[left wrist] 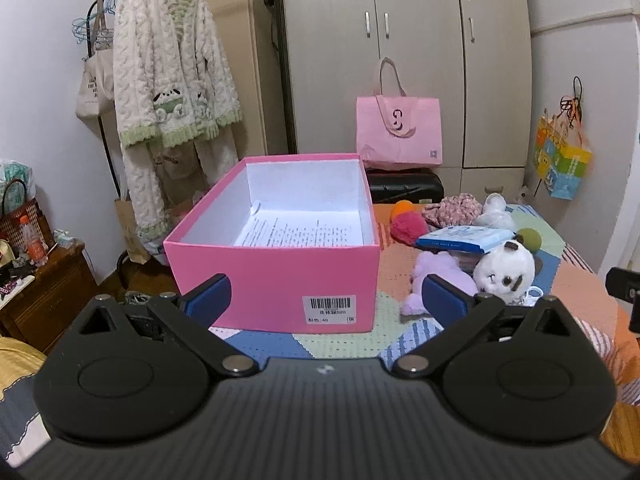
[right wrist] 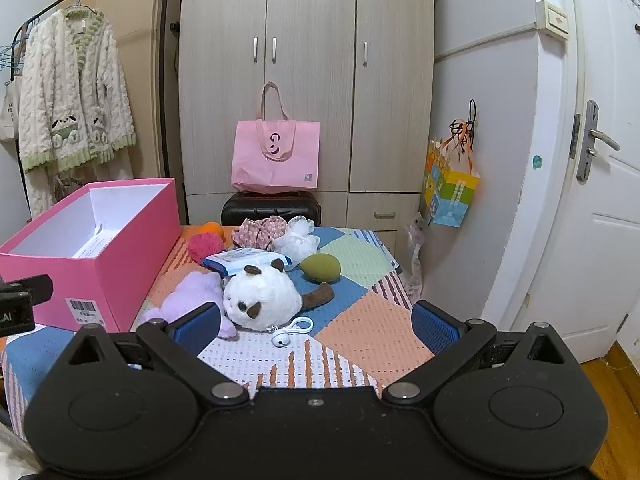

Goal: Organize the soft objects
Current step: 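Move both tools toward the white panda plush on the table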

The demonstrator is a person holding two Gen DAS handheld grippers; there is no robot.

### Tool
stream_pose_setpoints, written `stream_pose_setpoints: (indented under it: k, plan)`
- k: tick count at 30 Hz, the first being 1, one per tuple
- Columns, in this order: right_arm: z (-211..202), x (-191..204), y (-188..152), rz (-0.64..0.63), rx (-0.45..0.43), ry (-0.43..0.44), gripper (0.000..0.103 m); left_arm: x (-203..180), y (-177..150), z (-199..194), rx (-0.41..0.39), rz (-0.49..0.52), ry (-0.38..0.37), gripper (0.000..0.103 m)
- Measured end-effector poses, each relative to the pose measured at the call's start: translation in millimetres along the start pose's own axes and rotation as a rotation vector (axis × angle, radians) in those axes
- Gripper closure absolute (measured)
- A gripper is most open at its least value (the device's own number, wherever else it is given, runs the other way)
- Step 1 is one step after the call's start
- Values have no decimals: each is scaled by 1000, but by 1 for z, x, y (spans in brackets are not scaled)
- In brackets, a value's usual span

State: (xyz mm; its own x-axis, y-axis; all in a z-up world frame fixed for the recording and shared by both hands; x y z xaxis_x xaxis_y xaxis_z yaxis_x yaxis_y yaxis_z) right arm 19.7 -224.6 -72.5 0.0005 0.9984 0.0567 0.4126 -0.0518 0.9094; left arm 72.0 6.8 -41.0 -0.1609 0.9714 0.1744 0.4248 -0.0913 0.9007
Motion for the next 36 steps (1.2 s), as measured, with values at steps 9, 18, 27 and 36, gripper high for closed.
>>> stream_pose_setpoints:
  k: [9, 18, 27, 36]
  plan:
    - [-1, -1, -4, -3, 7, 2, 0, -3, -4, -2, 2, 29, -2, 0]
    - [-1, -1, -5, -12, 13, 3, 0, -5, -8, 1, 32, 35, -25, 0]
    - [1, 1, -7, -22, 25, 9, 0, -5, -11, 6, 61, 30, -36, 0]
    - [-4, 5, -3, -45, 35, 94, 0, -7, -8, 4, 68, 28, -62, 0]
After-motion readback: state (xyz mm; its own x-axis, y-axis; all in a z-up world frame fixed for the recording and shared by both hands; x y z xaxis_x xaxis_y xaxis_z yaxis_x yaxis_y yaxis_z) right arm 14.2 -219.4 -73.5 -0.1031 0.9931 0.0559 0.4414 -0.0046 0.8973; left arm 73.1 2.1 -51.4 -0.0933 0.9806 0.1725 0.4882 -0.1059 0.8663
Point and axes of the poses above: each gripper's, at about its wrist camera, not at the fingertips, and z roughly the way its jaws point, x to its left, y to its top, the point moved 8 cm from there along z, roughly the way its jaws point, and after that the axes turned 15 degrees about y, right-handed, at the moved point
